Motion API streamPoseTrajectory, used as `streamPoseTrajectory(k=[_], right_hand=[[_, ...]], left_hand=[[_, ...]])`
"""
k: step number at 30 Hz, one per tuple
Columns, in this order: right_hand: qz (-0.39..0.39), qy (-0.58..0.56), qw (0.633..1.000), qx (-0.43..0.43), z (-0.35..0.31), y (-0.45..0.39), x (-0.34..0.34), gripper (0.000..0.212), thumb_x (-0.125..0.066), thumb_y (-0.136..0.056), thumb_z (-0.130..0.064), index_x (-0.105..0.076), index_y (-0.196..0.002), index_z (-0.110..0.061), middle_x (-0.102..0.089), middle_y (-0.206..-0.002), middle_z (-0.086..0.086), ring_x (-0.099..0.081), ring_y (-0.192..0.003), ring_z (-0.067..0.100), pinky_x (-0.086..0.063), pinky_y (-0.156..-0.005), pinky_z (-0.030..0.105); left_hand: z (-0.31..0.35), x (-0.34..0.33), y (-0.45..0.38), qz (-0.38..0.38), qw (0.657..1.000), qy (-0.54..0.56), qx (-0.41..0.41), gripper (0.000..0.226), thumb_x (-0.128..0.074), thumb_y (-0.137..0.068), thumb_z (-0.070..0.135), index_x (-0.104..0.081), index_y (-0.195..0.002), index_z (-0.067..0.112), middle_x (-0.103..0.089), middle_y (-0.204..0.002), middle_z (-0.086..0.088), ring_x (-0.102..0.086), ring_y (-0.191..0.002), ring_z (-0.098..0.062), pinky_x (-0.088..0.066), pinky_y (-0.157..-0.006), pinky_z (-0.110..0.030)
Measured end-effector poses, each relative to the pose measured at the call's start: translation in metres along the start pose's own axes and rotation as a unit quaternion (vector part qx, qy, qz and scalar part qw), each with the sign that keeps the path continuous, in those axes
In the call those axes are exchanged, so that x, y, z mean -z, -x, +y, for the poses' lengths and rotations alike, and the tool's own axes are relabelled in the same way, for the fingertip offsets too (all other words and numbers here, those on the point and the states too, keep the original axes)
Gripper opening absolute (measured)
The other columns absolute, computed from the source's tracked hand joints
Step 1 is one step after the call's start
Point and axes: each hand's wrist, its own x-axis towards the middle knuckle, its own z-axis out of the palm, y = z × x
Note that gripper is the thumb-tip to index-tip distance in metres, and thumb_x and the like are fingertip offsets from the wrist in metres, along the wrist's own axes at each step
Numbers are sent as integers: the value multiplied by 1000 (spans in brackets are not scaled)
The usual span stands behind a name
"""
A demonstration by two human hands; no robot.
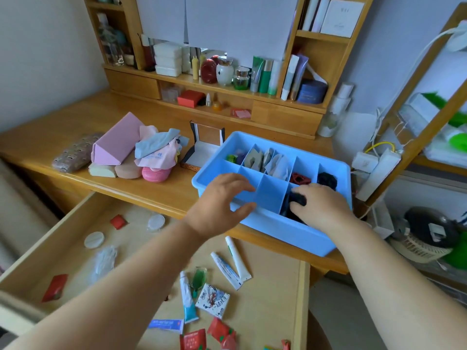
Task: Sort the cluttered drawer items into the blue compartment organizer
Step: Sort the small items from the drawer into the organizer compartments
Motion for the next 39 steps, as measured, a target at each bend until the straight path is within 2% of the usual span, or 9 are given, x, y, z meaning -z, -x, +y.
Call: streamPoseTrajectory(k=[5, 13, 20, 25, 28, 31, 33, 35, 39], right_hand=[[275, -94, 954, 75, -14, 62, -19, 29, -52, -87, -41, -68, -96, -20, -63, -88, -1, -59, -82, 24, -44, -71, 37], [296, -119, 946, 58, -19, 81, -49, 33, -44, -85, -35, -66, -103, -19, -65, -94, -3, -59, -88, 26, -31, -81, 35], [301, -114, 944, 75, 11, 61, -53, 29, -45, -87, -39, -64, -96, -19, -66, -90, -4, -58, -84, 24, -30, -78, 32], [340, -117, 929, 91, 9, 64, -51, 31, -51, -83, -36, -65, -97, -12, -65, -95, 3, -58, -90, 29, -36, -83, 38], [365, -98, 912, 156, -11, 79, -59, 25, -58, -82, -24, -63, -103, -12, -61, -106, 6, -53, -98, 27, -37, -91, 39], [254, -111, 929, 245, -37, 104, -92, 12, -57, -83, -18, -63, -93, -18, -61, -94, -2, -54, -88, 21, -42, -82, 36], [71, -126, 963, 229, -46, 116, -120, 14, -56, -85, -20, -67, -93, -23, -64, -92, -9, -58, -86, 16, -46, -79, 31], [-83, -150, 969, 180, -48, 124, -150, 26, -55, -88, -23, -66, -111, -29, -62, -112, -13, -59, -103, 11, -43, -89, 22], [-127, -134, 962, 202, -70, 126, -191, 52, -55, -90, -33, -39, -138, -46, -22, -155, -9, -38, -130, 16, -28, -110, 28]], left_hand=[[-32, 27, 9, -6, 993, -112, 39, 37, -78, -74, 39, -71, -102, 15, -66, -99, 0, -54, -93, -19, -39, -91, -31], [-29, 19, 17, 18, 992, -91, 84, 13, -74, -80, 22, -71, -89, 13, -66, -84, 3, -49, -87, -16, -35, -74, -22], [-11, 3, 27, 51, 992, -99, 66, 9, -68, -84, 18, -70, -90, 11, -66, -81, -1, -51, -86, -21, -47, -74, -36], [-15, 11, 35, 25, 995, -91, 23, 29, -65, -84, 6, -64, -113, 8, -63, -109, -7, -53, -104, -25, -44, -94, -33], [-22, 16, 57, 99, 992, -80, 25, 36, -63, -81, -2, -60, -117, 5, -55, -118, -10, -52, -106, -24, -41, -95, -30], [-39, 13, 100, 102, 990, -58, 83, 29, -62, -80, -7, -65, -105, 7, -56, -108, -7, -55, -96, -20, -43, -85, -24], [-54, 6, 138, 62, 986, -45, 145, 23, -63, -78, -9, -68, -93, 7, -59, -99, -4, -58, -79, -17, -42, -72, -14], [-70, 0, 172, 9, 974, -42, 221, 18, -64, -80, -6, -69, -87, 10, -60, -93, 0, -56, -70, -12, -46, -67, -13], [-93, -10, 198, -114, 929, -79, 342, 23, -59, -87, 13, -65, -107, 20, -57, -108, 5, -51, -83, -6, -42, -69, -15]])
